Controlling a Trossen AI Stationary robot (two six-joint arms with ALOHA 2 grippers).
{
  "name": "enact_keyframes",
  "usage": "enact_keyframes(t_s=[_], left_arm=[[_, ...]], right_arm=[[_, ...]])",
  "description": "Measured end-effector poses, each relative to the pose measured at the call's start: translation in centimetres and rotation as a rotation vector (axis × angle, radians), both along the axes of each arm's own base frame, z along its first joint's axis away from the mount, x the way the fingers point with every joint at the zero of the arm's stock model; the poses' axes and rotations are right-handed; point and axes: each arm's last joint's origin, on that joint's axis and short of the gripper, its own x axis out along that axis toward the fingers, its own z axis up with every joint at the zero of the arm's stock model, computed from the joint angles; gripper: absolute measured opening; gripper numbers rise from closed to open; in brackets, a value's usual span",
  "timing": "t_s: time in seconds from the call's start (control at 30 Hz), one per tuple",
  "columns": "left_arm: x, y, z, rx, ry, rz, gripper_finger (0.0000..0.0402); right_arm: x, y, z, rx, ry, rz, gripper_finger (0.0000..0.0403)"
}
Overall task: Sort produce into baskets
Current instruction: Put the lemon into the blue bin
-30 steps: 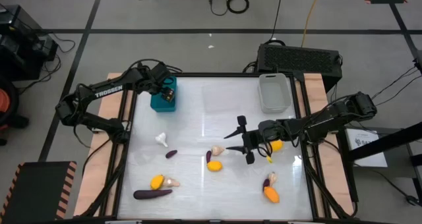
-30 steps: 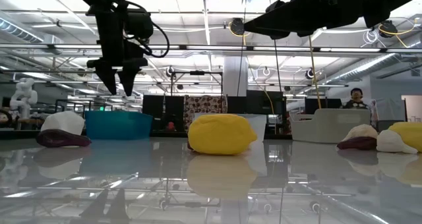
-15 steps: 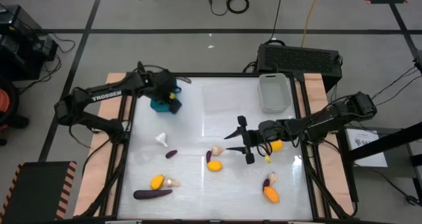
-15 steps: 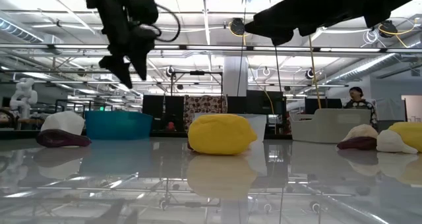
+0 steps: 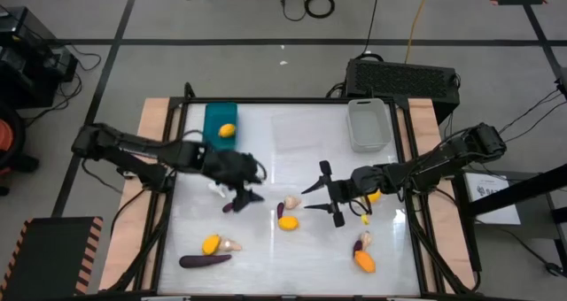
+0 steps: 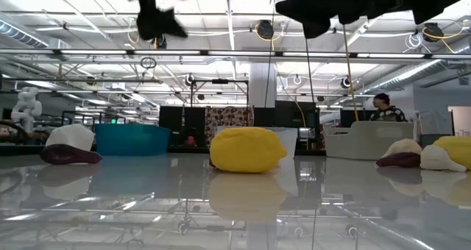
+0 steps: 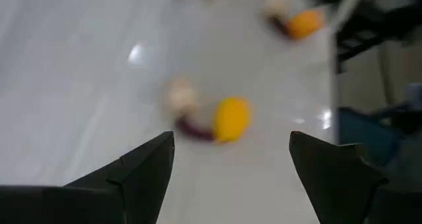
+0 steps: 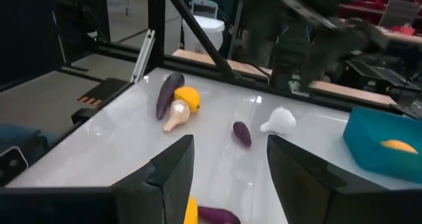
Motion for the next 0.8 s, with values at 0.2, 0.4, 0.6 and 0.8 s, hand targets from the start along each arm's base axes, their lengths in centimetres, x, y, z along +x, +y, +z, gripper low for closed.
enact_keyframes(t_s=[0.2, 0.4, 0.6, 0.8], left_arm=[[2.3, -6.3, -1.1, 0.127, -0.196, -0.100, 0.0306], [5.0, -10.1, -6.0, 0.318, -0.223, -0.137, 0.0306], [7.0, -11.0, -10.5, 0.346, -0.177, -0.145, 0.0306], [7.7, -10.4, -12.8, 0.406, -0.111, -0.141, 0.0306]], right_arm=[[0.0, 0.4, 0.4, 0.017, -0.034, 0.009, 0.0185], [-0.9, 1.4, 1.2, 0.018, -0.058, 0.057, 0.0185], [-3.0, 2.4, 4.3, 0.053, 0.006, 0.095, 0.0185], [-5.5, 2.9, 7.6, 0.104, 0.251, -0.055, 0.0185]])
